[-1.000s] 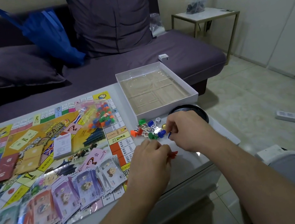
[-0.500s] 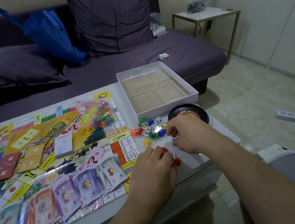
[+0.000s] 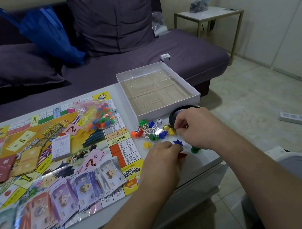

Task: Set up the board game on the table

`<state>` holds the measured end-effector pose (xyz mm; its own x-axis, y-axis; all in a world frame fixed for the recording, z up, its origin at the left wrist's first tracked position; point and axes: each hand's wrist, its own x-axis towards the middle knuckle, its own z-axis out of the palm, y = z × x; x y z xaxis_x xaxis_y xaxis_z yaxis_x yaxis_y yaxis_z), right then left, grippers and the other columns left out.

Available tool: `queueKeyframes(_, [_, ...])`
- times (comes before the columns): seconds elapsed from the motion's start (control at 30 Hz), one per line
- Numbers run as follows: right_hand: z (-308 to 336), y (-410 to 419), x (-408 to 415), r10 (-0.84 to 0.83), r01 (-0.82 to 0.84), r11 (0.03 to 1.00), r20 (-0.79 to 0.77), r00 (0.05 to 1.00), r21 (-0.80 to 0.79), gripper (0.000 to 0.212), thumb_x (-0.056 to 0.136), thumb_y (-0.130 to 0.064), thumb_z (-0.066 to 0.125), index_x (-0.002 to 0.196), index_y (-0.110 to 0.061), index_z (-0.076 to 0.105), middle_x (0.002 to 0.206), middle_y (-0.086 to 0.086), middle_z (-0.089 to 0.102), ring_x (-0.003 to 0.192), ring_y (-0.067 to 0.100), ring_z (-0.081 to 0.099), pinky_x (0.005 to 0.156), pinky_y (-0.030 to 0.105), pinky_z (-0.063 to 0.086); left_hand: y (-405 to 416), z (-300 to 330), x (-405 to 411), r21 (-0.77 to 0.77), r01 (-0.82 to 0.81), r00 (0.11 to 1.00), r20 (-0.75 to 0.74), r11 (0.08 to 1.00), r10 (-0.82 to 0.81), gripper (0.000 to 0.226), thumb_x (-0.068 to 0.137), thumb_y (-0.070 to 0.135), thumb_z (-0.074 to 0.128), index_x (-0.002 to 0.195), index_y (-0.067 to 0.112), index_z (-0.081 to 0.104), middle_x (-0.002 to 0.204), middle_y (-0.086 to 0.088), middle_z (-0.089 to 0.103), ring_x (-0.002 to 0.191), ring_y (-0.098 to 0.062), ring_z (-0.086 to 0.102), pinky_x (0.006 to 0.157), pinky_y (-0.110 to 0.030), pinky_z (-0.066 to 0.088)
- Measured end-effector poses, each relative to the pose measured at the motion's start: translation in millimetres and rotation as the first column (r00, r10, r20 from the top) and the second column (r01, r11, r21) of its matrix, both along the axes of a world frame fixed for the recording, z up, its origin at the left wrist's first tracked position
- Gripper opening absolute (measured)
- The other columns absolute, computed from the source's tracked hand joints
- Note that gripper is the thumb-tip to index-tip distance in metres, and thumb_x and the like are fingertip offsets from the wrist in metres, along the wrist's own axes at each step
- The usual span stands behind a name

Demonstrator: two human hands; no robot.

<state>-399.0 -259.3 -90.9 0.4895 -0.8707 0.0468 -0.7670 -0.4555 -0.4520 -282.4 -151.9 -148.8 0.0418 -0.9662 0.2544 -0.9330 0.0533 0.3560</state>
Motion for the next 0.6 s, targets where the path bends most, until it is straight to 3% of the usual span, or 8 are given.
queueKeyframes(0.1, [-5.5, -1.9, 6.8, -0.001, 0.001, 1.0, 0.017, 1.0, 0.014, 0.023, 0.095, -0.01, 0.065, 0.105, -0.029, 0.075, 0.097, -0.007, 0.073, 0.09, 0.011, 0.067, 0.085, 0.031, 0.06, 0.7, 3.1, 1.8, 0.017, -0.079, 0.992, -0.096, 0.997, 0.081, 0.039, 0.101, 0.034, 0.063, 0.139, 0.028, 0.058, 0.127, 0.006, 0.061, 0.117, -0.013, 0.052, 0.096, -0.029, 0.05])
queueKeyframes(0.23, [-16.5, 0.9, 26.7, 0.055, -0.057, 0.998, -0.073, 0.996, -0.018, 0.03, 0.093, -0.015, 0.069, 0.118, -0.03, 0.077, 0.112, -0.003, 0.074, 0.104, 0.019, 0.067, 0.091, 0.04, 0.06, -0.5, 5.5, 23.4, 0.021, -0.249, 0.955, -0.164, 0.968, 0.249, 0.032, 0.101, 0.024, 0.06, 0.133, 0.027, 0.062, 0.125, 0.009, 0.06, 0.115, -0.01, 0.052, 0.098, -0.029, 0.05])
queueKeyframes(0.33, [-25.5, 4.4, 40.3, 0.036, -0.069, 0.979, -0.166, 0.985, -0.194, 0.019, 0.091, -0.036, 0.075, 0.108, -0.029, 0.08, 0.107, 0.0, 0.074, 0.108, 0.025, 0.062, 0.091, 0.04, 0.056, -4.6, 6.3, 39.2, 0.014, -0.323, 0.933, -0.164, 0.946, 0.321, 0.026, 0.1, 0.02, 0.059, 0.124, 0.025, 0.066, 0.117, 0.007, 0.061, 0.109, -0.012, 0.053, 0.092, -0.032, 0.052])
queueKeyframes(0.43, [-31.1, 6.0, 48.4, -0.027, -0.032, 0.952, -0.188, 0.982, -0.303, 0.011, 0.09, -0.033, 0.074, 0.097, -0.027, 0.079, 0.098, 0.0, 0.073, 0.103, 0.025, 0.059, 0.086, 0.038, 0.051, -5.2, 9.3, 43.7, 0.033, -0.332, 0.925, -0.183, 0.943, 0.332, 0.024, 0.099, 0.019, 0.061, 0.121, 0.023, 0.069, 0.11, 0.008, 0.061, 0.101, -0.012, 0.055, 0.087, -0.03, 0.053])
queueKeyframes(0.53, [-27.2, 7.3, 48.8, -0.037, -0.014, 0.956, -0.165, 0.986, -0.294, 0.004, 0.088, -0.025, 0.076, 0.089, -0.027, 0.079, 0.088, -0.002, 0.074, 0.095, 0.023, 0.065, 0.08, 0.034, 0.049, -5.1, 11.8, 45.2, 0.048, -0.323, 0.922, -0.209, 0.945, 0.326, 0.022, 0.099, 0.018, 0.061, 0.118, 0.023, 0.07, 0.107, 0.01, 0.062, 0.095, -0.009, 0.055, 0.079, -0.022, 0.047])
queueKeyframes(0.6, [-18.3, 4.5, 42.7, -0.048, 0.032, 0.976, -0.069, 0.996, -0.214, 0.003, 0.088, -0.027, 0.079, 0.086, -0.029, 0.079, 0.083, -0.005, 0.074, 0.088, 0.019, 0.068, 0.078, 0.032, 0.054, -7.0, 17.7, 46.4, 0.067, -0.342, 0.885, -0.313, 0.937, 0.346, 0.019, 0.1, 0.017, 0.062, 0.113, 0.025, 0.072, 0.102, 0.012, 0.065, 0.09, -0.006, 0.058, 0.072, -0.015, 0.043])
